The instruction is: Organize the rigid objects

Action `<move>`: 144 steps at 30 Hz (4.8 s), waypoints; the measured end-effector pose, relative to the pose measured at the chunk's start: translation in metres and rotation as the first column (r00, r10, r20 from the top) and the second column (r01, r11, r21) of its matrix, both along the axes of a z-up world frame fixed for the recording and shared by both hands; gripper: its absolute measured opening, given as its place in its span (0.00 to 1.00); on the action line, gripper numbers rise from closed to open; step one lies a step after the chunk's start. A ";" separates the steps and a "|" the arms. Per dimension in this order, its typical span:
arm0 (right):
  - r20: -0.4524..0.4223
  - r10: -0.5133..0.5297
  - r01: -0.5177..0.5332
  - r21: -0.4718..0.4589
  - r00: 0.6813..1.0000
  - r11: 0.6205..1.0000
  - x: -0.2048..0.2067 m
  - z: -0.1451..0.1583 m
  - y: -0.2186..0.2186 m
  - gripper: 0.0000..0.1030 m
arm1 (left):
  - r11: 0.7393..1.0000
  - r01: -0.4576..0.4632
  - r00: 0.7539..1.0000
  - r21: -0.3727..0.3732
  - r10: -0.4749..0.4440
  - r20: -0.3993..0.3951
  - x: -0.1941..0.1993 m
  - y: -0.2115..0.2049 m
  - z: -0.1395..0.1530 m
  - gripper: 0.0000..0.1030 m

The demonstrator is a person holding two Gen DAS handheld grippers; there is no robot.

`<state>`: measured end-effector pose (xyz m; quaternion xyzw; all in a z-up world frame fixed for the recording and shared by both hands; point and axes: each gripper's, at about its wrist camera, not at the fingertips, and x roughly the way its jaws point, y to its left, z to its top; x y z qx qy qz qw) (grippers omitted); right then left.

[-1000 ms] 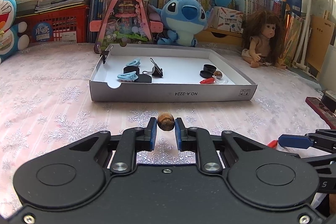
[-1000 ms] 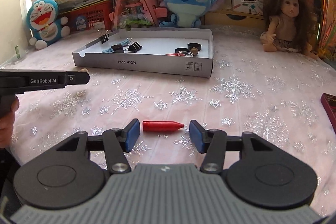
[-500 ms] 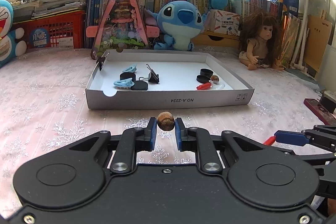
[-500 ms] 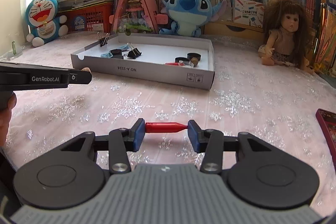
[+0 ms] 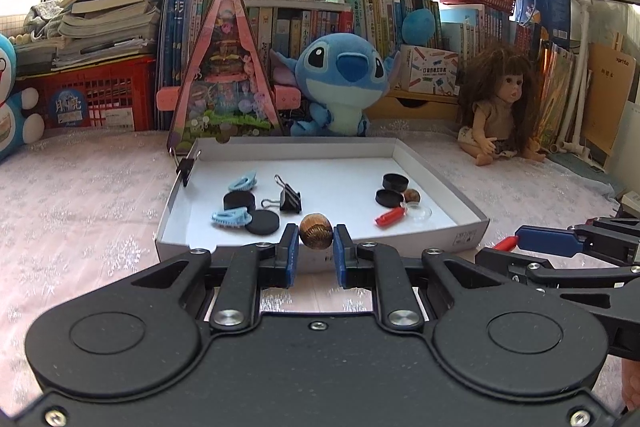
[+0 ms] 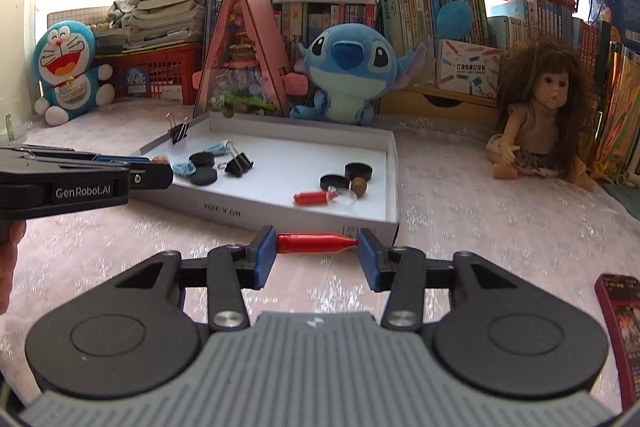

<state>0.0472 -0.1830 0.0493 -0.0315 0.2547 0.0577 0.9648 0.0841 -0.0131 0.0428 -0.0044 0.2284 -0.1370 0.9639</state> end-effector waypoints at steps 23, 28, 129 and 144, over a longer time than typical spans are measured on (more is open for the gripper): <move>-0.039 -0.075 0.078 0.098 0.996 0.992 0.112 -0.013 -0.006 0.49 | 0.996 -0.086 0.994 0.016 0.087 -0.065 0.125 -0.011 -0.010 0.17; -0.055 -0.071 0.078 0.135 0.996 0.988 0.145 -0.011 -0.010 0.49 | 0.995 -0.091 0.993 0.027 0.093 -0.072 0.161 -0.009 -0.006 0.17; -0.123 -0.117 0.117 -0.009 0.986 0.993 0.066 -0.038 0.015 1.00 | 0.978 -0.153 0.967 0.143 0.178 -0.180 0.059 0.019 -0.041 0.84; -0.199 -0.118 0.119 -0.011 0.973 0.993 0.076 -0.047 0.015 1.00 | 0.977 -0.165 0.963 0.136 0.189 -0.192 0.062 0.021 -0.051 0.94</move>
